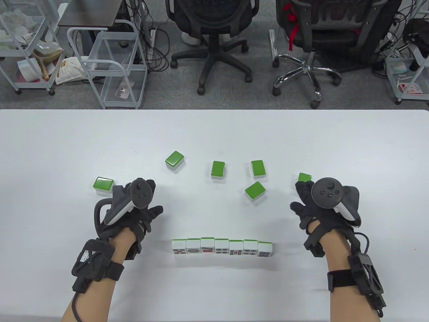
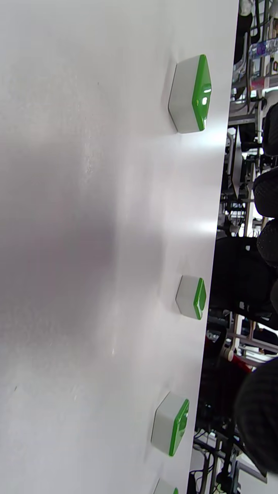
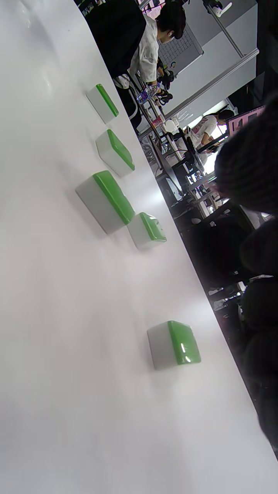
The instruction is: Stand mahjong tiles upright in a row
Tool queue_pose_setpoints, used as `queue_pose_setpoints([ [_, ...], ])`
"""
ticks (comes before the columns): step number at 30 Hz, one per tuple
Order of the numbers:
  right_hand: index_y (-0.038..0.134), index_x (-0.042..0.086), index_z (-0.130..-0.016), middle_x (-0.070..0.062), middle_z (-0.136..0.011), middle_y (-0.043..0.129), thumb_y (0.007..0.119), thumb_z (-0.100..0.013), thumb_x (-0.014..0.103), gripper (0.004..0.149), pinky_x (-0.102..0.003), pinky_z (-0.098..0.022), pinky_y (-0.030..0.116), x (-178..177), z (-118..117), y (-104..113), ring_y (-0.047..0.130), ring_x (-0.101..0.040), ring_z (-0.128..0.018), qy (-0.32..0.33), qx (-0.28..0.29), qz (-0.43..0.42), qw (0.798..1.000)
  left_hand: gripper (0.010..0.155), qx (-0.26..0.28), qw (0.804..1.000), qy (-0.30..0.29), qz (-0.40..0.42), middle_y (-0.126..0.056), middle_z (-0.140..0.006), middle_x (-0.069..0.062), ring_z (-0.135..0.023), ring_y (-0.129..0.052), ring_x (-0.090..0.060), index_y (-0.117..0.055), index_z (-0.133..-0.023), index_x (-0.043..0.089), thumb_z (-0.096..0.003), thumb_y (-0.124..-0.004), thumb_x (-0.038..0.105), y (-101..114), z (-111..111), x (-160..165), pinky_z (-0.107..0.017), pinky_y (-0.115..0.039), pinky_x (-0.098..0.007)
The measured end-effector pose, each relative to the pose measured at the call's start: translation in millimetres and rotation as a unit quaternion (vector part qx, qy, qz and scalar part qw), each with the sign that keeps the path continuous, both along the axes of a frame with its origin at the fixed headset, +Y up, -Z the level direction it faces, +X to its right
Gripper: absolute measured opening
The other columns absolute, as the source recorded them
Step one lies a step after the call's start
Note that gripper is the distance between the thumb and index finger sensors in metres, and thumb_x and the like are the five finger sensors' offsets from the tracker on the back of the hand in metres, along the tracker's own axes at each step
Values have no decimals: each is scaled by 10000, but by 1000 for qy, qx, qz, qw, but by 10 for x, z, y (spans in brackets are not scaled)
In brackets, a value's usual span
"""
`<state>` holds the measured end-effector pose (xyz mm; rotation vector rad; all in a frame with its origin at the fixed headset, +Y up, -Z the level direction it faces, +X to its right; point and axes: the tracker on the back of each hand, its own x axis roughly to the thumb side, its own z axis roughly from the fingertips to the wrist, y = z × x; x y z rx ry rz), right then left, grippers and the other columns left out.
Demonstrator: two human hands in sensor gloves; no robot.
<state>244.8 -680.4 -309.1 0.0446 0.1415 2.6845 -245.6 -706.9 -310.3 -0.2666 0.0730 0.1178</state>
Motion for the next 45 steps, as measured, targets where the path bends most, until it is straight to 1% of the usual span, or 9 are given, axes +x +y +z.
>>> queue_pose_setpoints([
  [5,582,92,-945,-247,-1027,550,841,-335,354,712,-675,-563,607,-12,-118,46,628,-584,-871,-28,15,38,999,816,-3,1000,23,3,-400,-1144,97,-1103,-494,-274,-360,-984,403,-272,-681,641,-51,-19,-165,-767,-523,-547],
  [9,550,107,-952,-232,-1039,517,862,-323,342,741,-676,-574,594,-28,-321,30,606,-574,-887,-38,5,112,993,813,-3,999,32,18,-404,-1143,99,-1103,-493,-273,-362,-983,402,-275,-681,641,-58,-19,-226,-767,-524,-545],
  [17,483,154,-962,-179,-1061,415,886,-309,334,788,-667,-591,570,-23,-788,-427,544,-562,-910,-43,-80,205,974,814,-3,999,23,36,-394,-1145,98,-1105,-482,-277,-360,-985,405,-276,-681,642,-43,-6,-239,-768,-519,-549],
  [22,468,167,-952,-155,-1052,462,908,-299,367,812,-614,-561,664,-13,-916,-633,652,-518,-886,-14,-100,262,960,821,-2,999,18,32,-377,-1147,94,-1108,-467,-279,-346,-986,405,-274,-677,645,-47,-8,-221,-770,-512,-552],
  [28,601,148,-916,-148,-955,702,936,-249,359,776,-546,-503,768,-29,-1009,-642,880,-402,-751,-13,-21,286,958,819,1,999,19,27,-377,-1147,96,-1108,-468,-278,-347,-985,407,-272,-672,647,-70,-29,-207,-771,-514,-549],
  [30,651,124,-901,-158,-915,763,945,-232,363,769,-541,-490,787,-43,-1009,-629,933,-391,-694,-9,-13,290,957,821,-3,999,20,26,-377,-1146,96,-1107,-470,-278,-346,-985,406,-271,-671,649,-83,-33,-209,-770,-516,-547],
  [37,563,49,-931,-245,-923,664,920,-236,287,816,-559,-511,744,-88,-816,-454,868,-453,-696,49,-113,146,982,823,-7,999,21,29,-379,-1146,94,-1106,-473,-280,-344,-985,404,-272,-672,649,-98,-30,-222,-769,-521,-546],
  [40,564,44,-936,-255,-934,653,916,-241,272,812,-561,-516,741,-181,-630,-375,860,-465,-705,104,-170,97,975,825,-6,999,19,32,-376,-1146,92,-1106,-472,-280,-340,-986,402,-272,-672,649,-91,-27,-214,-769,-522,-545],
  [45,560,35,-943,-268,-944,633,914,-250,258,809,-562,-527,735,-355,-187,-384,839,-471,-728,193,-296,38,935,827,-4,999,15,34,-375,-1146,91,-1106,-473,-279,-337,-986,402,-272,-672,650,-72,-7,-204,-769,-523,-544],
])
